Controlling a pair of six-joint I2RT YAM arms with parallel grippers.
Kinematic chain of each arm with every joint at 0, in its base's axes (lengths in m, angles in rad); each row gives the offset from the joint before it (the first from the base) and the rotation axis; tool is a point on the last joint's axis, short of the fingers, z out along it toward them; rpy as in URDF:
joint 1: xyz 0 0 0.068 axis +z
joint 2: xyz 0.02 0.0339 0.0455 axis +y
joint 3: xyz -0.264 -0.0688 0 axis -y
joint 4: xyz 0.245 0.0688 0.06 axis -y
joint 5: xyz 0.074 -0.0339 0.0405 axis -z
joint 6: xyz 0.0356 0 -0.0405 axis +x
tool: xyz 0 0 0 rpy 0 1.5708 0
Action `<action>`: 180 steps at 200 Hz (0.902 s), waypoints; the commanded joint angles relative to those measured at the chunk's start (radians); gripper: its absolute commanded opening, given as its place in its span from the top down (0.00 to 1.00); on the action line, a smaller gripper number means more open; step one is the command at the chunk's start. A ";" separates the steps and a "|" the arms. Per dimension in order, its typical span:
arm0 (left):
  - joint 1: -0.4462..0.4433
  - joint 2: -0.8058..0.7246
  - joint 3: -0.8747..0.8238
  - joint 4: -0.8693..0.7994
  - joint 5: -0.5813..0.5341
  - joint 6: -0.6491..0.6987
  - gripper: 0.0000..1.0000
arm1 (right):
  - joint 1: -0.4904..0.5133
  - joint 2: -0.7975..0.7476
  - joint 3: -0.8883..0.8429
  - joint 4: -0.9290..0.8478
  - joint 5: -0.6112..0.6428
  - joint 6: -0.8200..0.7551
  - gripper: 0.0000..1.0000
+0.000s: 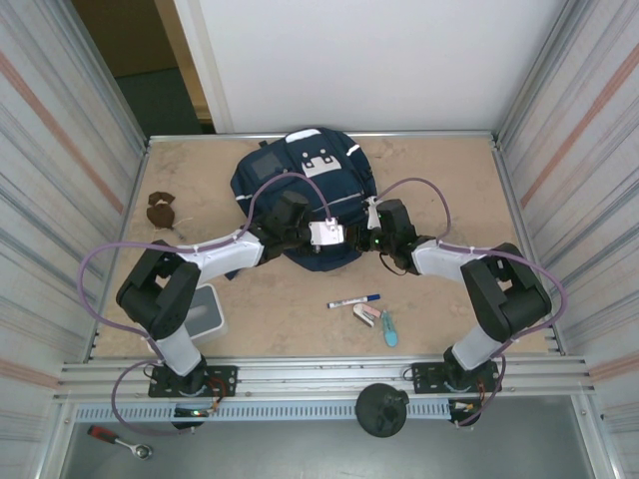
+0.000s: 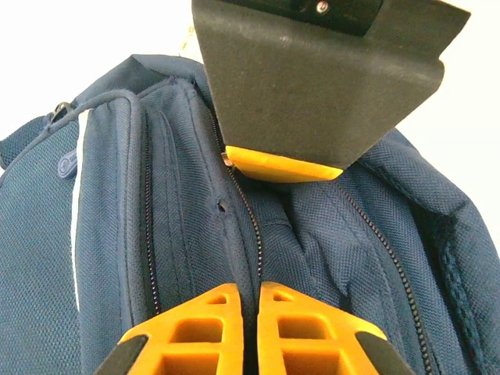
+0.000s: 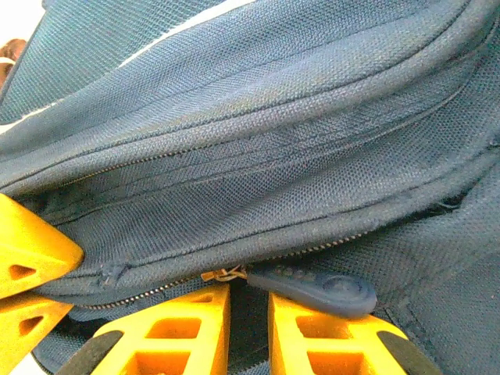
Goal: Pack the student bag
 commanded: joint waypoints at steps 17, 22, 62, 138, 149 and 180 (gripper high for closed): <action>-0.006 -0.056 -0.017 0.020 0.053 0.001 1.00 | -0.003 0.034 0.043 0.017 -0.004 -0.006 0.81; -0.005 -0.058 -0.017 0.021 0.054 0.002 1.00 | -0.003 0.035 0.043 0.018 -0.001 -0.005 0.81; 0.008 -0.073 -0.036 0.028 0.055 0.003 1.00 | -0.010 0.016 0.024 0.012 0.068 -0.002 0.92; 0.097 -0.170 -0.130 0.055 0.084 -0.024 1.00 | -0.070 -0.044 -0.016 -0.025 0.111 -0.005 1.00; 0.105 -0.176 -0.136 0.059 0.092 -0.028 1.00 | -0.066 -0.043 -0.012 -0.020 0.091 -0.015 1.00; 0.115 -0.178 -0.138 0.055 0.097 -0.031 1.00 | -0.051 -0.048 -0.012 -0.006 0.041 -0.057 1.00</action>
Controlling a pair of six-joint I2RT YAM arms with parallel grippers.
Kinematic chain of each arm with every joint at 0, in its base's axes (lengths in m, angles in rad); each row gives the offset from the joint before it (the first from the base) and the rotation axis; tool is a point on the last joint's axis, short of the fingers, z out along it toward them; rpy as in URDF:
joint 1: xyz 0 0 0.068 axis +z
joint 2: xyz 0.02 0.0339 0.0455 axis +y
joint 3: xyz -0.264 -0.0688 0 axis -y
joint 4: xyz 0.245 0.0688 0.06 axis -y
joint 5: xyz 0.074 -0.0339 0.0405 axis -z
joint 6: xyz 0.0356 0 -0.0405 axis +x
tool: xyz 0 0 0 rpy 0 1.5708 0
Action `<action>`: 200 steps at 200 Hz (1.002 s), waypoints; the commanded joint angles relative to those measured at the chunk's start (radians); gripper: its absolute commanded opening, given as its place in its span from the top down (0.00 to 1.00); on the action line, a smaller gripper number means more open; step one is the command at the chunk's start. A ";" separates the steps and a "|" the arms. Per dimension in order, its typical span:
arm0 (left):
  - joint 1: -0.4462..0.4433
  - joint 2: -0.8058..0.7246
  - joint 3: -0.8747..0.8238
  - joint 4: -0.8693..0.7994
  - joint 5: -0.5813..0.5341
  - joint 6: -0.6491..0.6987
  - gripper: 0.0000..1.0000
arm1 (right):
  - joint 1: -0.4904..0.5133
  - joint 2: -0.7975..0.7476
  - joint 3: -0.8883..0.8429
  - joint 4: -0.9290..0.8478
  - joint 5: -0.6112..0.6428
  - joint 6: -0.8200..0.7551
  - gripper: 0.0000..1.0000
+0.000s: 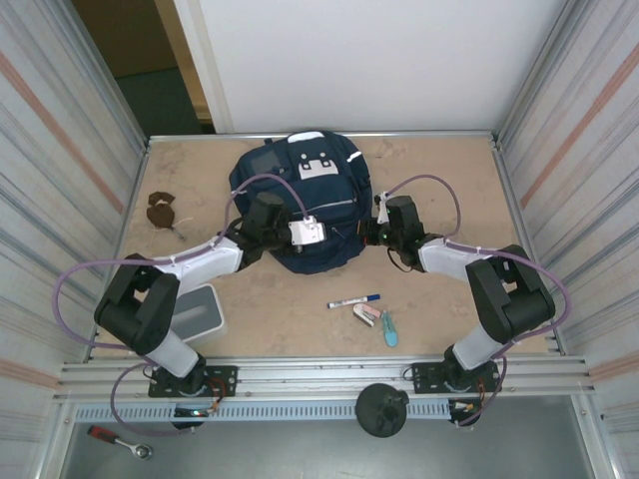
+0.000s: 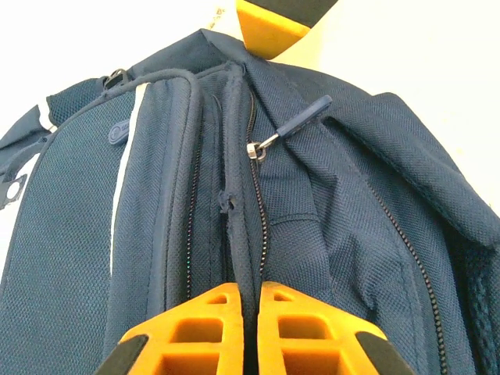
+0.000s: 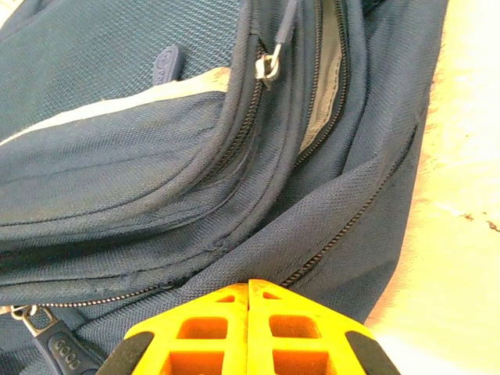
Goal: Pack the student bag
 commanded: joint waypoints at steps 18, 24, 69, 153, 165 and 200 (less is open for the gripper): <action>0.010 -0.042 -0.004 0.022 0.035 -0.023 1.00 | 0.010 -0.038 -0.011 -0.001 -0.087 -0.084 1.00; 0.010 -0.041 -0.004 0.023 0.042 -0.025 1.00 | 0.018 -0.048 -0.015 -0.008 -0.094 -0.101 1.00; 0.010 -0.038 0.002 0.018 0.051 -0.029 1.00 | 0.089 -0.195 -0.072 -0.054 0.018 -0.201 0.73; 0.006 -0.033 0.012 0.010 0.052 -0.031 1.00 | 0.210 -0.143 0.043 -0.178 0.140 -0.361 0.57; 0.004 -0.032 0.013 0.008 0.052 -0.032 1.00 | 0.222 -0.112 0.068 -0.188 0.159 -0.371 0.57; 0.000 -0.027 0.021 0.000 0.051 -0.027 1.00 | 0.239 -0.026 0.129 -0.210 0.195 -0.385 0.60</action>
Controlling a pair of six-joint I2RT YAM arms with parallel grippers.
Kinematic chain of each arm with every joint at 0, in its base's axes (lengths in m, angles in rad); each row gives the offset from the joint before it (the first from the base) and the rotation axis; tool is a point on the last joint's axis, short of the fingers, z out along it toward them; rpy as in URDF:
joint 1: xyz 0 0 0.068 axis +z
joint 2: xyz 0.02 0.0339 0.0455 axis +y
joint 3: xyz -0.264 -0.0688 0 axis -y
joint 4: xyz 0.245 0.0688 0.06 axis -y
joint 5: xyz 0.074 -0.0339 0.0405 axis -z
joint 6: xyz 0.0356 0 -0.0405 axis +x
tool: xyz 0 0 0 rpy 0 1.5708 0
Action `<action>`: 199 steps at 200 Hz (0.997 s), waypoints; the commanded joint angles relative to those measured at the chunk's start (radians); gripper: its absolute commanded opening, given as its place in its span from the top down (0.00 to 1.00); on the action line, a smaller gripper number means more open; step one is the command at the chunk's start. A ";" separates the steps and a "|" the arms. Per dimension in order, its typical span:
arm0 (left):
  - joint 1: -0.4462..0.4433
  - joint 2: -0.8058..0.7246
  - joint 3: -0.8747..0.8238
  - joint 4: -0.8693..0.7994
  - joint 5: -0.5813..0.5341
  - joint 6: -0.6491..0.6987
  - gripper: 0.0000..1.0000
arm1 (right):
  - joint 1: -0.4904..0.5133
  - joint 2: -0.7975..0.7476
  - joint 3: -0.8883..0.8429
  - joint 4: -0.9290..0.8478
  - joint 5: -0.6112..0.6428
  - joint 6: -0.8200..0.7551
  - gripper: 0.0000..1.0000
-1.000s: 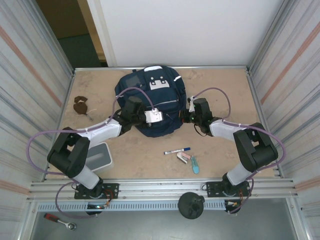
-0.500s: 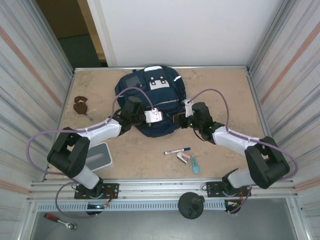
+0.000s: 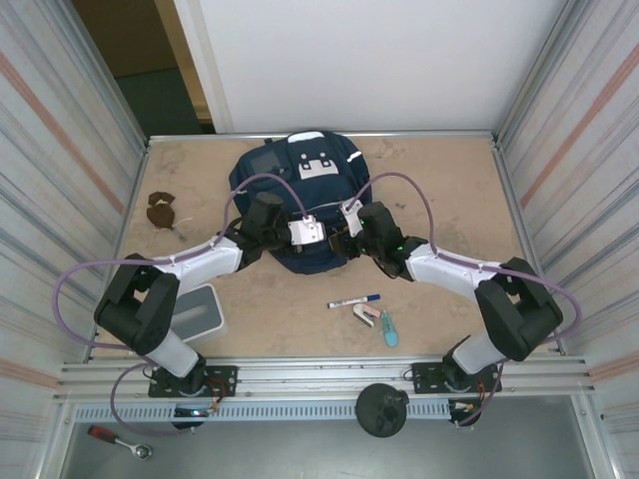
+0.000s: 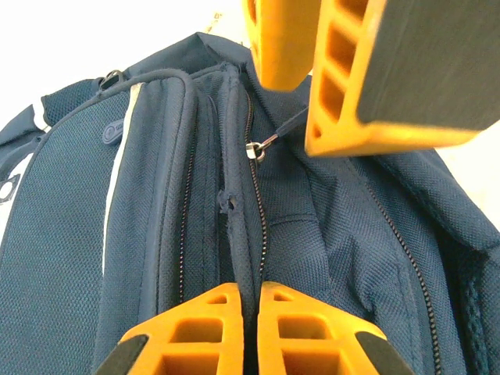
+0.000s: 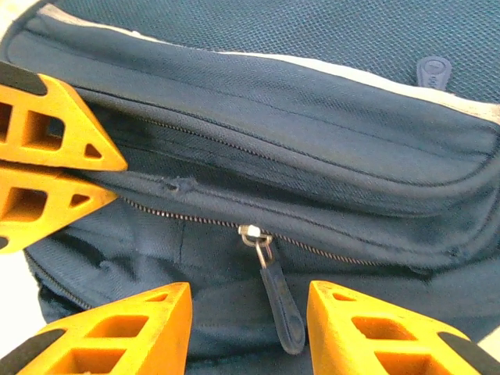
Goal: Pack the student bag
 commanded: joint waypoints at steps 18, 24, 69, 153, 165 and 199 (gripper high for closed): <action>-0.001 -0.027 0.021 0.003 0.031 -0.010 1.00 | 0.018 0.081 0.069 -0.045 0.069 -0.044 0.62; 0.000 -0.027 0.021 0.002 0.030 -0.009 1.00 | 0.020 0.089 0.069 -0.042 0.077 -0.041 0.62; 0.000 -0.028 0.022 0.003 0.027 -0.005 1.00 | 0.021 0.130 0.064 -0.032 0.136 -0.033 0.65; 0.001 -0.031 0.014 0.003 0.026 -0.004 1.00 | 0.007 0.151 0.071 0.009 0.150 -0.012 0.87; 0.001 -0.034 0.011 0.004 0.022 0.001 1.00 | 0.002 0.141 0.065 0.010 0.157 0.000 0.94; 0.016 -0.047 -0.008 0.008 0.011 -0.002 1.00 | -0.038 0.107 0.032 0.007 0.167 0.037 1.00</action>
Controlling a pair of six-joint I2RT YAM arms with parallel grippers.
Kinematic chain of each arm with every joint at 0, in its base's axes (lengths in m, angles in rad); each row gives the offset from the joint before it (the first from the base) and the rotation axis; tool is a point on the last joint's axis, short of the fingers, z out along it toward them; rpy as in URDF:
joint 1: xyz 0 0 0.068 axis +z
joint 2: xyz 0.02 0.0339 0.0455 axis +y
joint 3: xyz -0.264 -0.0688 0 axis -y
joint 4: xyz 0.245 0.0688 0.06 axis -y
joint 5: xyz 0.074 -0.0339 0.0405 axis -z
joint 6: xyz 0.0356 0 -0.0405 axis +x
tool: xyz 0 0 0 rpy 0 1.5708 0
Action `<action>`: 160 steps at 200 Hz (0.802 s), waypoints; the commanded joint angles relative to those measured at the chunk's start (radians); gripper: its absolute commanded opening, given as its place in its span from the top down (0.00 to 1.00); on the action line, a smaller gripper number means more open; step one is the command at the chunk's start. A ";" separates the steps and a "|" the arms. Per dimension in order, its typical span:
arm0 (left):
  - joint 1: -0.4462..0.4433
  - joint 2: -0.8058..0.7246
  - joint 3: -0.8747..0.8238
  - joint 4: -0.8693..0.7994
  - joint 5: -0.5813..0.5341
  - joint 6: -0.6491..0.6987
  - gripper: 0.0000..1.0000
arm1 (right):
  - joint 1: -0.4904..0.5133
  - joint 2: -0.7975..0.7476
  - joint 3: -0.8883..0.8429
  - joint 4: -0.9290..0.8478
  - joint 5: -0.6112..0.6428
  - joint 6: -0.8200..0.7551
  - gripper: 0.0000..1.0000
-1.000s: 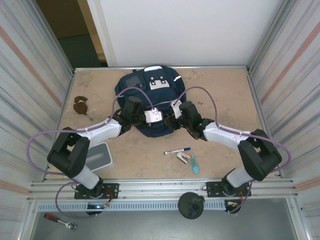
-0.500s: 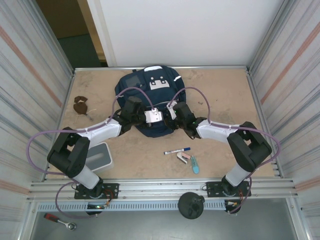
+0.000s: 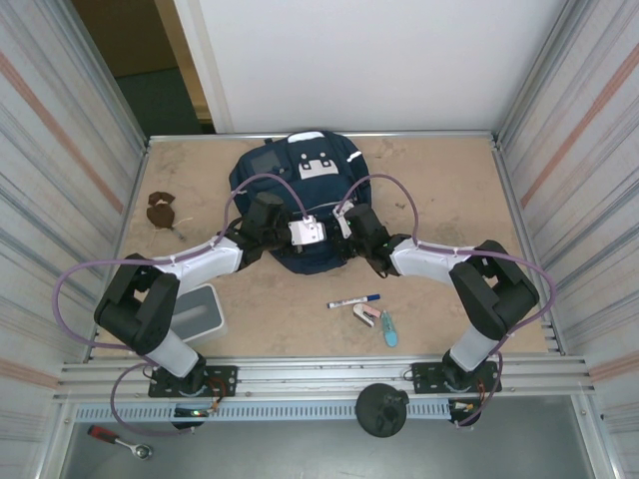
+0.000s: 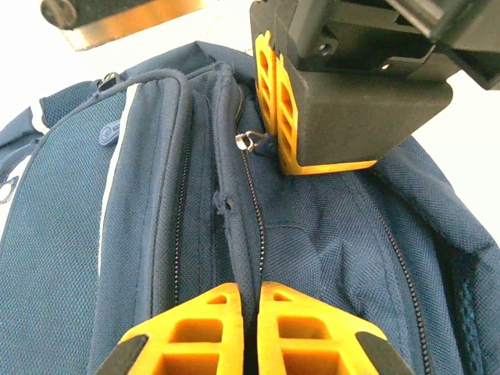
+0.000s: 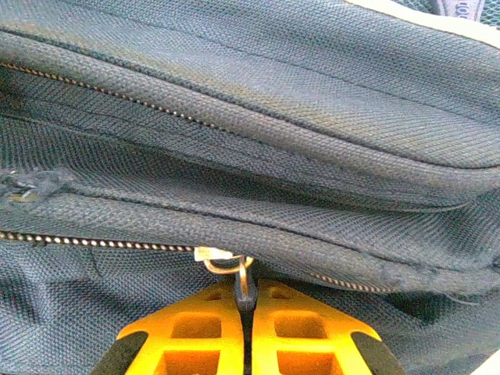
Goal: Pack the student bag
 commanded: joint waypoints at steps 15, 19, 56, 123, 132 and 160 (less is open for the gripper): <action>0.026 -0.053 -0.022 0.025 -0.004 -0.014 1.00 | -0.076 -0.044 -0.030 0.006 0.048 0.066 1.00; 0.030 -0.054 -0.026 0.030 -0.004 -0.018 1.00 | -0.084 -0.046 -0.032 0.004 0.045 0.074 1.00; 0.077 -0.068 -0.057 0.063 -0.006 -0.040 1.00 | -0.133 -0.038 -0.022 -0.004 -0.020 0.120 1.00; 0.083 -0.103 -0.050 0.029 -0.014 -0.055 0.69 | -0.088 -0.087 -0.024 0.047 -0.177 0.167 1.00; 0.066 -0.117 -0.048 0.020 -0.009 -0.051 0.62 | -0.077 -0.098 -0.024 0.053 -0.191 0.175 1.00; 0.004 -0.151 -0.046 -0.002 -0.021 -0.021 0.46 | -0.057 -0.132 -0.024 0.074 -0.231 0.204 1.00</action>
